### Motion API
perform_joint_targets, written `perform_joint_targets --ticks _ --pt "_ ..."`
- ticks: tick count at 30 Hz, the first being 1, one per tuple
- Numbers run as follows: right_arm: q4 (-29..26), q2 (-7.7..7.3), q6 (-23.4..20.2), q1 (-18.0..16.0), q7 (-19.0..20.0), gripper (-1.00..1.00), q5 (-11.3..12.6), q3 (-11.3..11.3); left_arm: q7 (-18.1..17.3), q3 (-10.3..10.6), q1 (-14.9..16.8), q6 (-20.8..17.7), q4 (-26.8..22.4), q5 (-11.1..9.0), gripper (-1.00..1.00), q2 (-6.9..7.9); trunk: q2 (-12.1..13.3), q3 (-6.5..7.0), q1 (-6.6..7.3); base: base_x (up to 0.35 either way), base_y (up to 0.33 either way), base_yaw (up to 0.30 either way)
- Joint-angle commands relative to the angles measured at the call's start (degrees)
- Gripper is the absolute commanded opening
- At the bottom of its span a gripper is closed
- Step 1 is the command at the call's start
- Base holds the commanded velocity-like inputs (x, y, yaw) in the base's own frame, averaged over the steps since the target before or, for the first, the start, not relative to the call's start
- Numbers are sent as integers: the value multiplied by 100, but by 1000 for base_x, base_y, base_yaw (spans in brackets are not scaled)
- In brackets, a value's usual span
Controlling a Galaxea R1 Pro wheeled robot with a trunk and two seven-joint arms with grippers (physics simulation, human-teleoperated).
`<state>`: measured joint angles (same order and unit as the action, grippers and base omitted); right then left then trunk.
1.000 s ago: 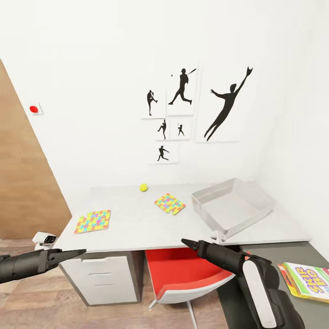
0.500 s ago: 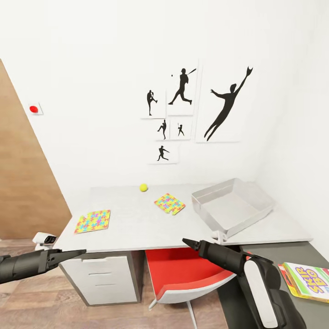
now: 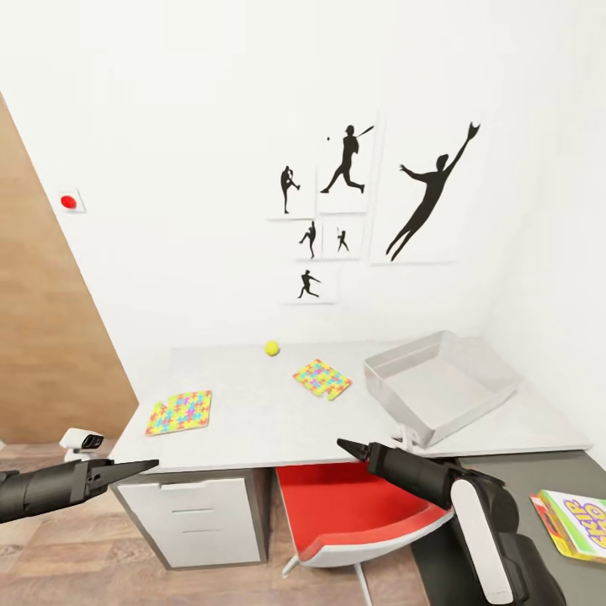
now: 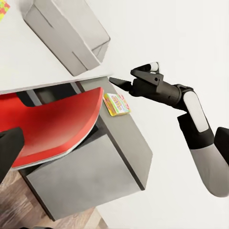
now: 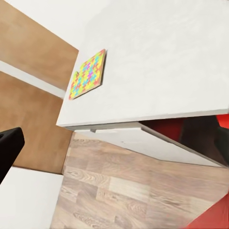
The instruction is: Put all the toys in the child's room - the three board games (two on the bed and one on the table), the two jigsaw puzzles on the table, and the tennis ball on the table - inside the toy box on the table in the child's room.
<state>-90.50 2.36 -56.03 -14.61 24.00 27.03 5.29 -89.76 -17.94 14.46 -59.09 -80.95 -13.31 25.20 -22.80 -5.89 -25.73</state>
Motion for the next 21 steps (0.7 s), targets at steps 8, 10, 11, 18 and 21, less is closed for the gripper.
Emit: perform_joint_targets --ticks 8,10,11,18,21 --pt "-3 7 -31 -6 53 100 -40 16 -24 1 5 -59 6 9 100 2 -12 -13 -5 226 104 0" --pt "-3 8 -31 -6 53 100 -40 16 -24 1 5 -57 7 7 100 2 -12 -13 -5 261 37 0" --pt "-3 6 -31 -6 53 100 -40 16 -24 1 5 -55 8 6 100 2 -12 -13 -5 263 21 0" --pt "-3 9 -31 -6 52 100 -40 16 -24 1 4 -50 8 4 100 2 -12 -13 -5 273 60 0" --pt "-3 10 -31 -6 57 100 -40 16 -24 1 4 -50 9 4 100 2 -12 -13 -5 262 62 0"
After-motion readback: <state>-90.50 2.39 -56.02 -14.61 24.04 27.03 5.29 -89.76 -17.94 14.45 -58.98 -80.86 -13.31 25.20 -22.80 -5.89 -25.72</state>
